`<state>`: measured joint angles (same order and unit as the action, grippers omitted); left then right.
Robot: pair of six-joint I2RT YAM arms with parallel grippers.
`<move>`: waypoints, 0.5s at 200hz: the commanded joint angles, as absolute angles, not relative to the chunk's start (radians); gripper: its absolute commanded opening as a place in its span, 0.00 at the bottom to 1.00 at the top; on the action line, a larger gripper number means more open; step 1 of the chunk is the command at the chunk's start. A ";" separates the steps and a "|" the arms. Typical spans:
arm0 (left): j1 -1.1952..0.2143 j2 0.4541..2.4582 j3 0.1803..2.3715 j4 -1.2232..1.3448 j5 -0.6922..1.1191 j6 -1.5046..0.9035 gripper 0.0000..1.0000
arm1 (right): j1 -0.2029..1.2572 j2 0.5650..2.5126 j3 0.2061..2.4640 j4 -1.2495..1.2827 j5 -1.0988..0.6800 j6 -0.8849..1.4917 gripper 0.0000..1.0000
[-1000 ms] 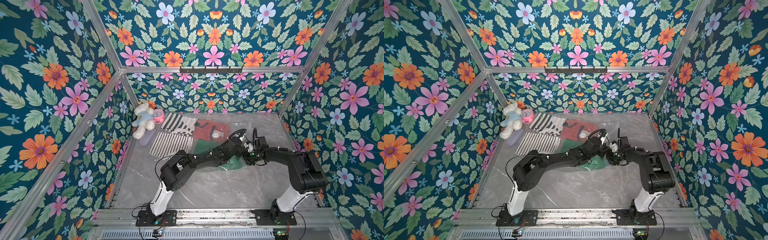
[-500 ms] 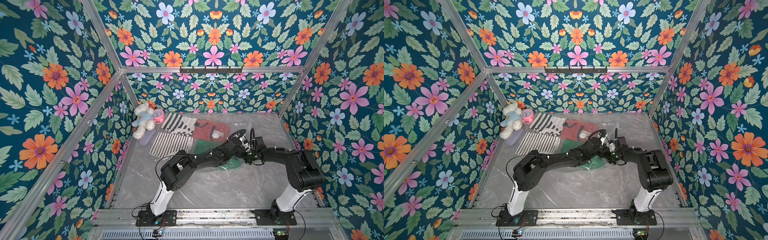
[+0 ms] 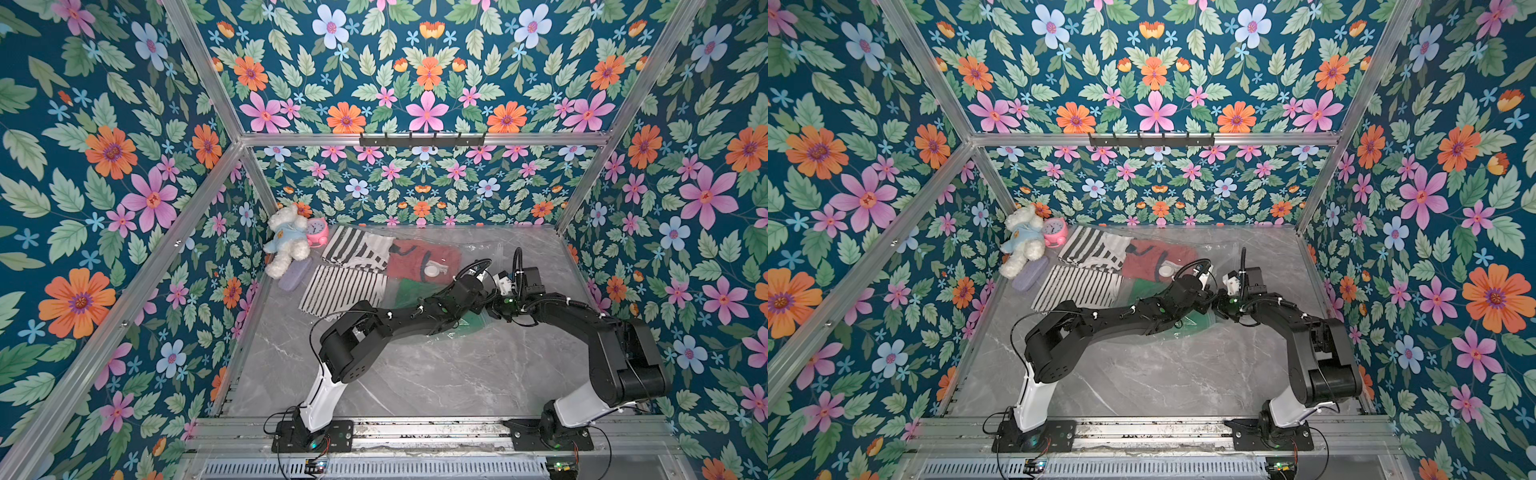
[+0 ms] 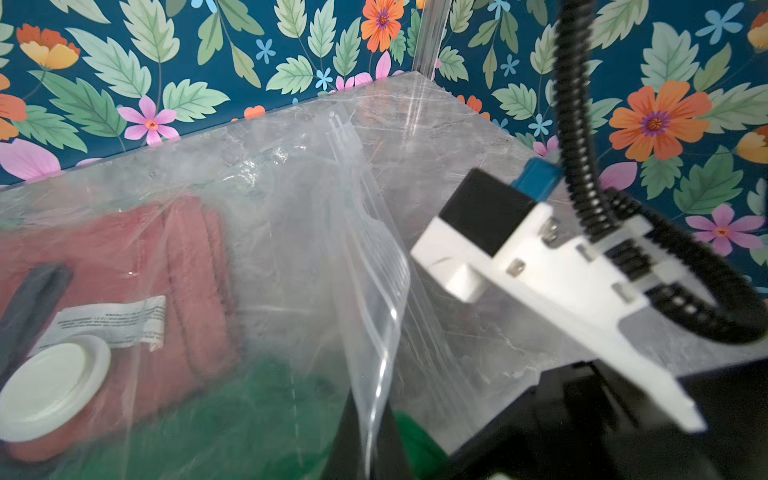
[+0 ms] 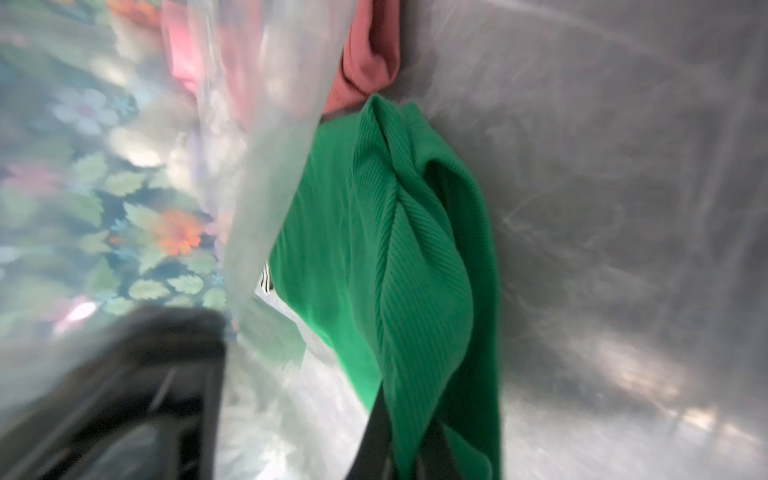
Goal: Take the tank top out of the vacuum bag
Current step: Take out the tank top from the vacuum bag.
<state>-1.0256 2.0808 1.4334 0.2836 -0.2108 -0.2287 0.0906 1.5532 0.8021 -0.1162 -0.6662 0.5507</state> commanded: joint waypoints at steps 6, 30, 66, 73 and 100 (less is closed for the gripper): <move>-1.026 2.071 1.428 0.297 -0.242 -0.218 0.00 | 0.074 1.542 0.795 -0.167 -0.631 0.535 0.00; -1.025 2.077 1.439 0.288 -0.242 -0.218 0.00 | 0.044 1.547 0.782 -0.168 -0.643 0.538 0.00; -1.025 2.080 1.437 0.290 -0.252 -0.216 0.00 | 0.012 1.562 0.783 -0.198 -0.593 0.523 0.00; -1.026 2.081 1.437 0.287 -0.254 -0.216 0.00 | 0.007 1.560 0.792 -0.216 -0.571 0.523 0.00; -1.025 2.079 1.429 0.291 -0.256 -0.212 0.00 | -0.001 1.532 0.809 -0.241 -0.487 0.522 0.00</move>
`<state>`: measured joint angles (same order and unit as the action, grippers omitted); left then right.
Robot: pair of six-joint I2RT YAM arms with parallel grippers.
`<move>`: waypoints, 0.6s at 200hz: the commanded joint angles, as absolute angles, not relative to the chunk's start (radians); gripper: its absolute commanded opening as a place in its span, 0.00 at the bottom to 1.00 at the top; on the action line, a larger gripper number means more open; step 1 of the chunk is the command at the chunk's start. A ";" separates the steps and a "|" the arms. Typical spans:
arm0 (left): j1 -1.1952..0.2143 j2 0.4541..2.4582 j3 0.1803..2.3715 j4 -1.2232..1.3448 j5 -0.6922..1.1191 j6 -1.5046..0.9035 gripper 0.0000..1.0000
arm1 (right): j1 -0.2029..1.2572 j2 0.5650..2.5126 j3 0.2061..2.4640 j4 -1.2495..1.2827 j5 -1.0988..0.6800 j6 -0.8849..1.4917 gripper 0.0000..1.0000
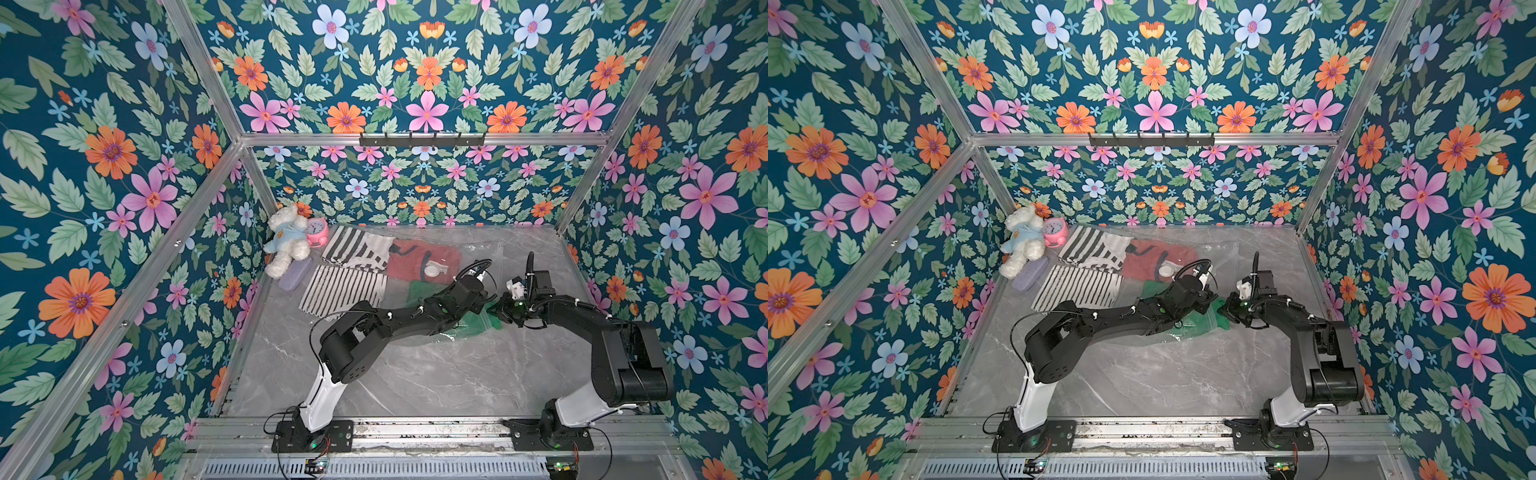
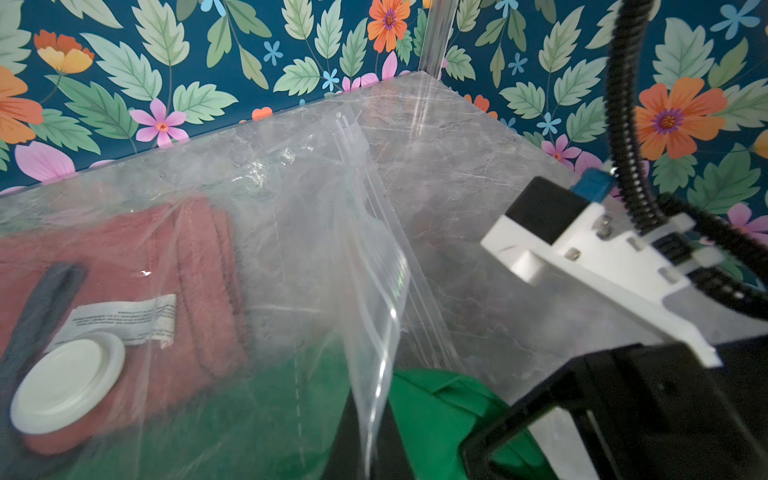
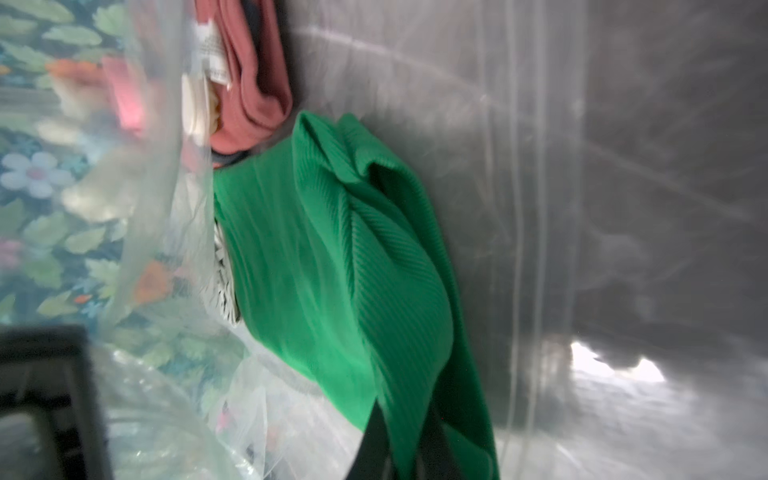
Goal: Take the tank top out of the vacuum bag
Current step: Take out the tank top from the vacuum bag.
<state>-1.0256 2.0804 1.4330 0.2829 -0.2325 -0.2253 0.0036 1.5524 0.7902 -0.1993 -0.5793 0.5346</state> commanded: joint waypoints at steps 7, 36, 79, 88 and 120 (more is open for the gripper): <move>-1.026 2.081 1.425 0.296 -0.260 -0.210 0.00 | -0.007 1.529 0.817 -0.251 -0.465 0.519 0.00; -1.025 2.079 1.421 0.291 -0.268 -0.212 0.00 | -0.072 1.516 0.843 -0.278 -0.448 0.519 0.00; -1.026 2.069 1.410 0.293 -0.280 -0.212 0.00 | -0.151 1.502 0.905 -0.367 -0.346 0.468 0.00; -1.025 2.065 1.407 0.293 -0.281 -0.213 0.00 | -0.167 1.497 0.917 -0.380 -0.333 0.462 0.00; -1.026 2.054 1.393 0.308 -0.290 -0.212 0.00 | -0.197 1.498 0.980 -0.454 -0.226 0.429 0.00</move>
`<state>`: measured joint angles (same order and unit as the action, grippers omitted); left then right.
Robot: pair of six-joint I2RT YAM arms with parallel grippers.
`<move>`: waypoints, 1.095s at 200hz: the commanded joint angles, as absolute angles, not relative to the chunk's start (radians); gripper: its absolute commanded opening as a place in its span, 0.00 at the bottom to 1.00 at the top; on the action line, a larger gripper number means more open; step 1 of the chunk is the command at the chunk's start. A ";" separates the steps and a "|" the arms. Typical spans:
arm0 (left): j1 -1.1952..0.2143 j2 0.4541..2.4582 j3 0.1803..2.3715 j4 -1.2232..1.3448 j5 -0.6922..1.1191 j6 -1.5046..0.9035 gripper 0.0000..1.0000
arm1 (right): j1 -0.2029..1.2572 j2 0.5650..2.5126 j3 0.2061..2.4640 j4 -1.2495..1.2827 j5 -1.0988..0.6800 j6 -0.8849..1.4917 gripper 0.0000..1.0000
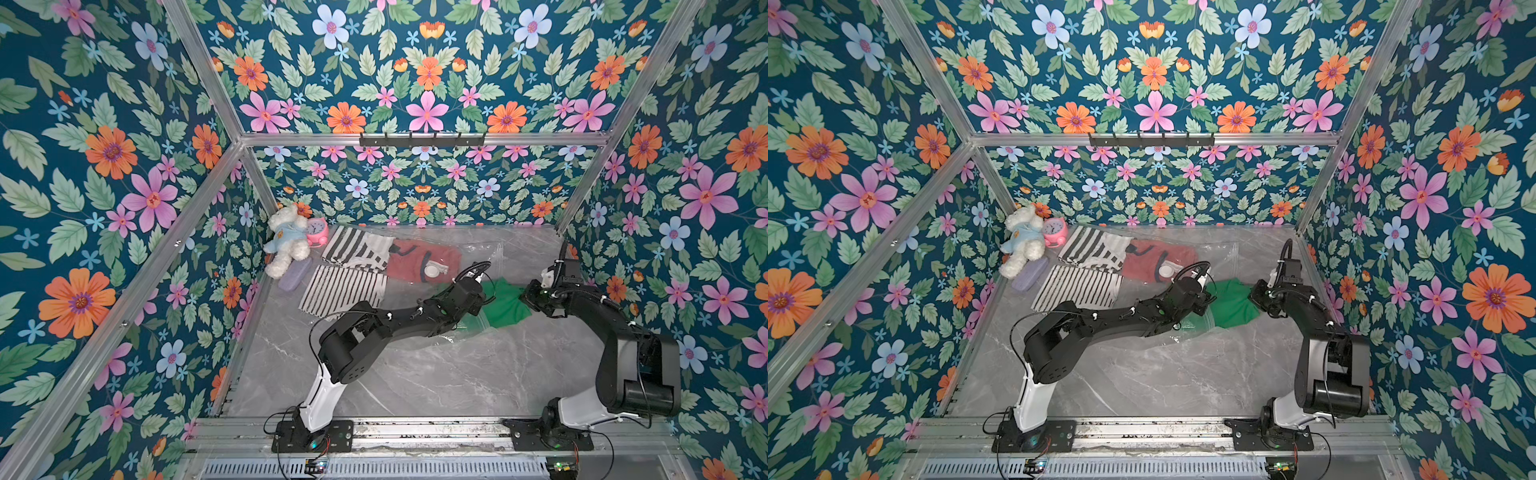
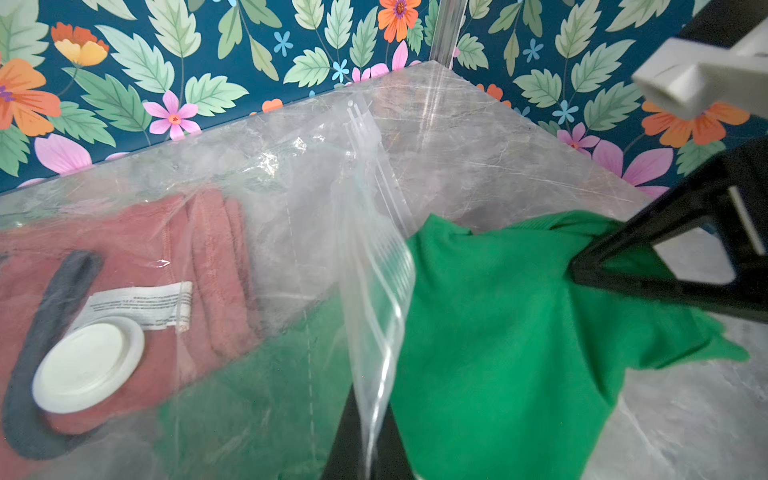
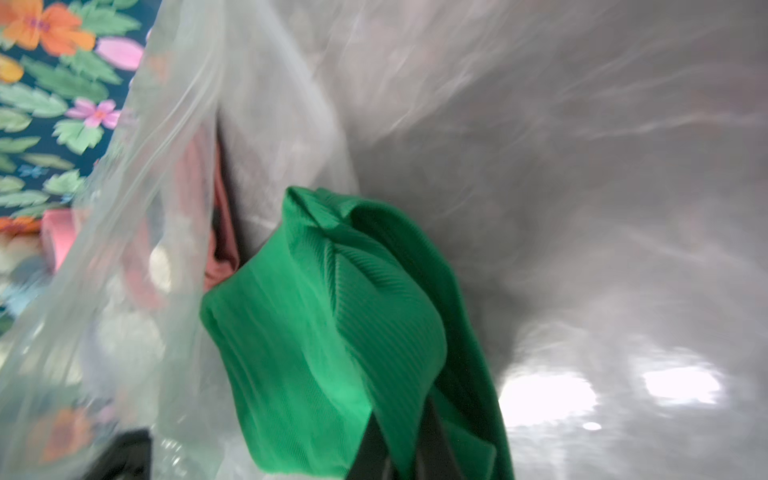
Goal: Take the tank top out of the vacuum bag
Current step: Take out the tank top from the vacuum bag.
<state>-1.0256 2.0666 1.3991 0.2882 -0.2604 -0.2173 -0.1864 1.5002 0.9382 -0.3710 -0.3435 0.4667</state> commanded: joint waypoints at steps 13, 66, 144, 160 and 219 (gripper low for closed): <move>-1.025 2.051 1.394 0.304 -0.297 -0.212 0.00 | -0.204 1.504 1.012 -0.495 -0.159 0.416 0.00; -1.026 2.041 1.381 0.305 -0.315 -0.220 0.00 | -0.229 1.505 1.080 -0.538 0.037 0.426 0.00; -1.025 2.031 1.366 0.312 -0.353 -0.222 0.00 | -0.251 1.525 1.146 -0.520 0.244 0.412 0.00; -1.026 2.034 1.367 0.313 -0.357 -0.224 0.00 | -0.262 1.541 1.167 -0.527 0.263 0.405 0.00; -1.026 2.028 1.370 0.309 -0.367 -0.219 0.00 | -0.270 1.616 1.258 -0.559 0.270 0.374 0.00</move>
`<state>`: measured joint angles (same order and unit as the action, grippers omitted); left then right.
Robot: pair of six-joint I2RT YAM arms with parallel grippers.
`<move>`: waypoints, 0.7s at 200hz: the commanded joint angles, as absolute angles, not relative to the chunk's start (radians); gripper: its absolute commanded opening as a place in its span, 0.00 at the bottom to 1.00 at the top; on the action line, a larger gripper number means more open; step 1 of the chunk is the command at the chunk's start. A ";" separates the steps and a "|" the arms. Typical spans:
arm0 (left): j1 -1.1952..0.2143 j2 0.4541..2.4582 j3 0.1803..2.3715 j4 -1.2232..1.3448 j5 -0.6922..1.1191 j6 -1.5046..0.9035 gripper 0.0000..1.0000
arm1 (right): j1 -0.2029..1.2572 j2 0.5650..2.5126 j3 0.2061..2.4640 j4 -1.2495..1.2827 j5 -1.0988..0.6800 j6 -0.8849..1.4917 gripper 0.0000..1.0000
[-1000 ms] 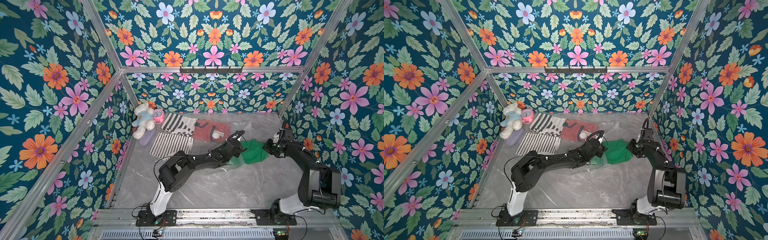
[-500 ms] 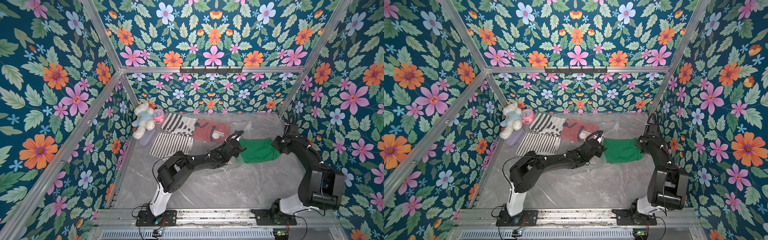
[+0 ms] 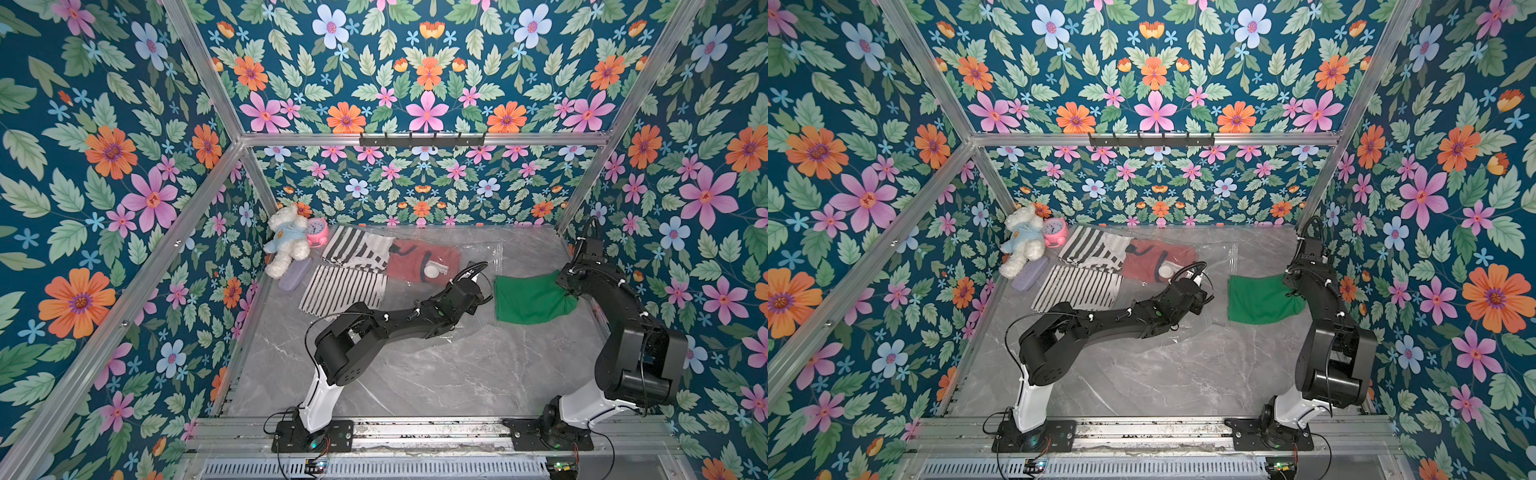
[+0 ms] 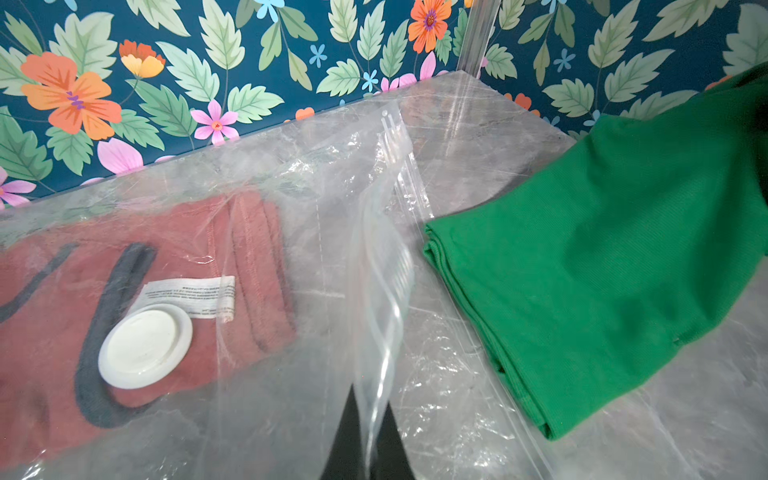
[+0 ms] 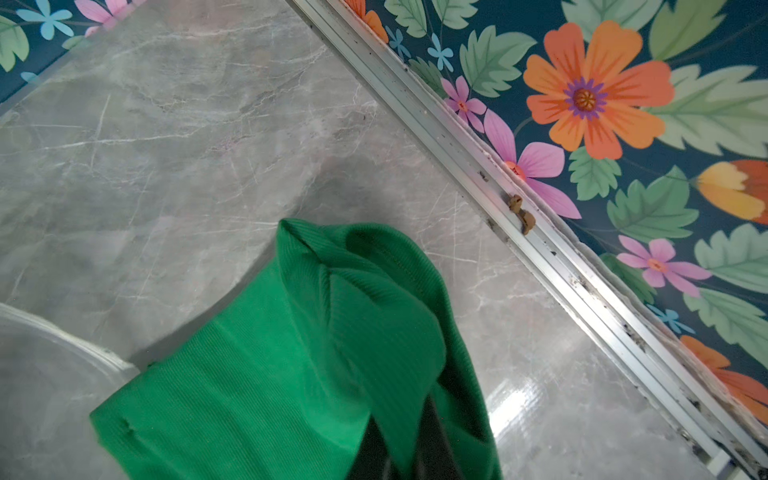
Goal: Take the tank top out of the vacuum bag
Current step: Take out the tank top from the vacuum bag.
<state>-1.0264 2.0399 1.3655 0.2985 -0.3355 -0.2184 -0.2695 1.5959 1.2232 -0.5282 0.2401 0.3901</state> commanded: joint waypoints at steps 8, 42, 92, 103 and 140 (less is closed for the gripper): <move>-1.026 2.026 1.370 0.309 -0.367 -0.219 0.00 | -0.270 1.623 1.269 -0.569 0.264 0.373 0.00; -1.026 2.028 1.371 0.314 -0.378 -0.219 0.00 | -0.269 1.603 1.293 -0.589 0.241 0.380 0.42; -1.026 2.037 1.383 0.321 -0.379 -0.216 0.00 | -0.236 1.466 1.196 -0.500 0.004 0.493 0.60; -1.026 2.040 1.397 0.304 -0.391 -0.216 0.00 | -0.213 1.464 1.157 -0.485 -0.039 0.527 0.60; -1.026 2.026 1.383 0.322 -0.409 -0.206 0.00 | -0.197 1.517 1.044 -0.413 -0.119 0.581 0.60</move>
